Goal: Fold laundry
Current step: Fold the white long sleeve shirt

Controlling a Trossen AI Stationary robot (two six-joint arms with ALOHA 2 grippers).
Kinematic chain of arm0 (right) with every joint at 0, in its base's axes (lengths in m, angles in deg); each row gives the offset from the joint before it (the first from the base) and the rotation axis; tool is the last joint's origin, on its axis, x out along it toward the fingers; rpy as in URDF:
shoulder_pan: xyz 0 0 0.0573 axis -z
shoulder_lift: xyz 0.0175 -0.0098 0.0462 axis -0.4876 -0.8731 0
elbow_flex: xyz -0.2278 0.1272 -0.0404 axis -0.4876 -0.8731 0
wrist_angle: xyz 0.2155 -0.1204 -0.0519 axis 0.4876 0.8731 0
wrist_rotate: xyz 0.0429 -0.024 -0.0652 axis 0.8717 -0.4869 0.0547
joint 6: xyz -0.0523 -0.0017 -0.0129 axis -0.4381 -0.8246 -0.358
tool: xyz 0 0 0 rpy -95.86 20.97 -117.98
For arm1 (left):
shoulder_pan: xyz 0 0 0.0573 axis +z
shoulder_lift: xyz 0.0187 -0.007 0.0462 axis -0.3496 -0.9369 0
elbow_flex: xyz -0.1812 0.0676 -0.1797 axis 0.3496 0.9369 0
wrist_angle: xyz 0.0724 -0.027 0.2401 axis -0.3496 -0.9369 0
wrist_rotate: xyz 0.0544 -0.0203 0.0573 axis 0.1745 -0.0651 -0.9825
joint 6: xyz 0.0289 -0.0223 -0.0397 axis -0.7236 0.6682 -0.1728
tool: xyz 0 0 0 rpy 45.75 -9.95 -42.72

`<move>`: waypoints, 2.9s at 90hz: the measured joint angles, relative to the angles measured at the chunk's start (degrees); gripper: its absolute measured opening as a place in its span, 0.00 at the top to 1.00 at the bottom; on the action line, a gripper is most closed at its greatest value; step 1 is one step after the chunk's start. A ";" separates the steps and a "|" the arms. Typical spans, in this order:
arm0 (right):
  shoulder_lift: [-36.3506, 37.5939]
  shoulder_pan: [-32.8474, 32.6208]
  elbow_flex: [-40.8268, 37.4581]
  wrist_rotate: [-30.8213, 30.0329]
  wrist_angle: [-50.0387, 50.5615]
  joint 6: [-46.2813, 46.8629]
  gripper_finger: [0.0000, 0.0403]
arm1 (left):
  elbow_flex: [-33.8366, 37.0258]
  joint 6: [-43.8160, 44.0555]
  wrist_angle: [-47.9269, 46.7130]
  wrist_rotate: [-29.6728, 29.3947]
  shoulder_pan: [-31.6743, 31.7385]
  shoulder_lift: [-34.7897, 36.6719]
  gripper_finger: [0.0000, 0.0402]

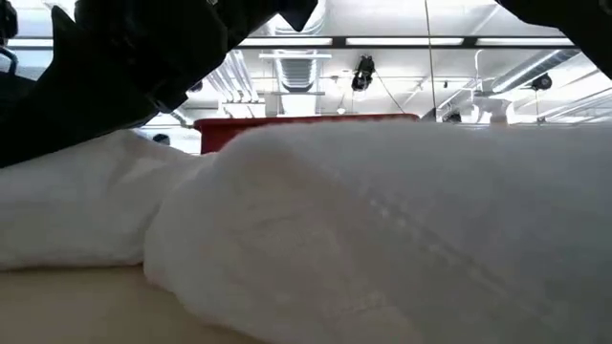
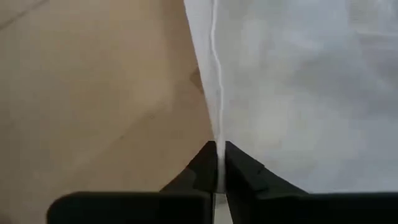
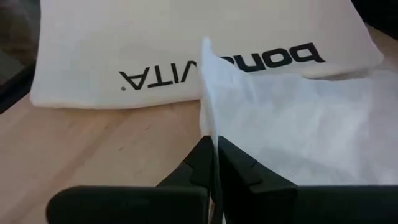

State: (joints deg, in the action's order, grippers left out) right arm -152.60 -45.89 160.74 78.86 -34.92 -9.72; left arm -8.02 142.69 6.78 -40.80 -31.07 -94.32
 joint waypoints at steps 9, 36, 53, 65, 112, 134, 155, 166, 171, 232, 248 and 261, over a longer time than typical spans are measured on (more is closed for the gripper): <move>0.00 0.01 0.00 0.00 0.00 0.04 1.00 | 0.07 0.00 -0.60 -0.03 0.00 0.00 0.92; 0.00 0.26 0.00 0.00 0.00 0.37 1.00 | 0.42 0.37 -0.89 -0.02 0.00 0.00 0.74; 0.00 0.26 0.00 0.00 0.00 0.46 1.00 | 0.03 0.67 -3.97 -0.80 0.00 0.00 0.97; 0.00 0.24 0.00 0.02 0.00 0.50 1.00 | 0.02 0.68 -4.16 -1.35 0.00 0.00 0.99; 0.09 0.15 0.00 0.01 -2.21 -0.09 1.00 | -12.71 -2.31 -13.18 -0.77 -0.61 -0.04 1.00; 0.02 0.49 -0.20 0.02 -2.17 -0.09 1.00 | -16.95 -3.65 -18.83 5.48 -0.79 -0.03 1.00; 0.02 0.72 -0.20 -0.32 -2.84 3.60 1.00 | -10.60 -3.19 -12.70 12.34 -0.80 -3.06 1.00; 0.13 0.96 -0.20 5.00 -4.55 7.08 0.93 | -7.89 -2.87 -6.58 12.36 -0.81 -4.11 0.98; 0.35 0.96 -0.20 5.16 -4.56 8.26 0.86 | -7.65 -3.06 -5.49 12.38 -0.81 -4.44 0.94; 9.17 -2.75 -0.28 -25.25 11.61 36.12 0.52 | -11.72 -18.66 -2.93 -5.89 1.87 -1.16 0.15; 10.47 -8.59 -0.81 -38.17 16.39 49.75 0.63 | -11.69 -34.45 8.44 -5.92 6.80 -1.18 0.21; 12.31 -12.70 -0.83 -41.57 24.19 63.30 0.68 | -12.78 -45.64 14.35 -3.07 13.36 -1.18 0.22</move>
State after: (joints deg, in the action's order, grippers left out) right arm -140.29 -58.59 159.91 37.30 -10.73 53.58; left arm -20.80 97.05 21.13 -43.87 -17.70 -95.51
